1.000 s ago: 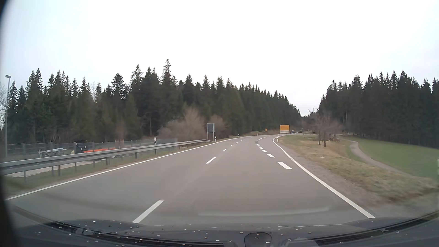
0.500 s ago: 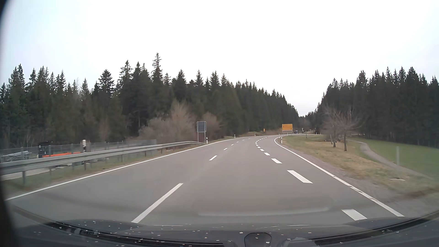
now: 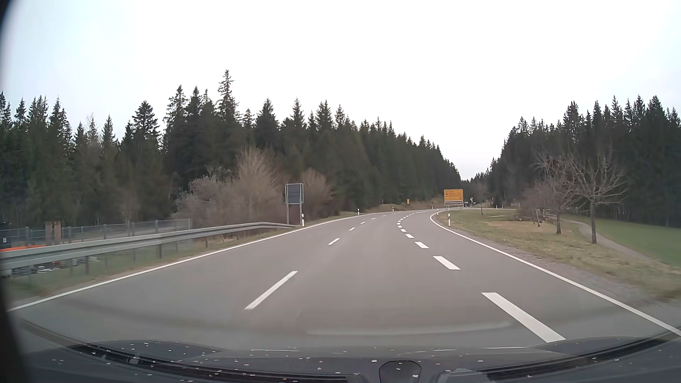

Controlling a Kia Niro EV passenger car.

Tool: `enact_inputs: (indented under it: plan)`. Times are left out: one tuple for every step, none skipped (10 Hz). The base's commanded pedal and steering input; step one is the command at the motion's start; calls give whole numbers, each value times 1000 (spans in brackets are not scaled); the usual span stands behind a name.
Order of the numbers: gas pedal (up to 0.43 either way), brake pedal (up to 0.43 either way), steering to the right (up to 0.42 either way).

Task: Follow the waypoints while adhering to traffic rules and regulations

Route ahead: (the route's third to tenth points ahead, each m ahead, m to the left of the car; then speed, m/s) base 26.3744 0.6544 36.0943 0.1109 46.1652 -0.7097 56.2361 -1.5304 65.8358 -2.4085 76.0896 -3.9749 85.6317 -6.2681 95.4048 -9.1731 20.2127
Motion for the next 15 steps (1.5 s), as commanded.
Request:
enact_inputs:
  plan:
    - [240,0,5]
    - [240,0,5]
    - [240,0,6]
    - [240,0,7]
    - [240,0,9]
    - [240,0,9]
    - [240,0,10]
    - [228,0,10]
    - [220,0,10]
    - [197,0,11]
    - [189,0,11]
    - [169,0,11]
    - [169,0,11]
    - [157,0,12]
    - [150,0,13]
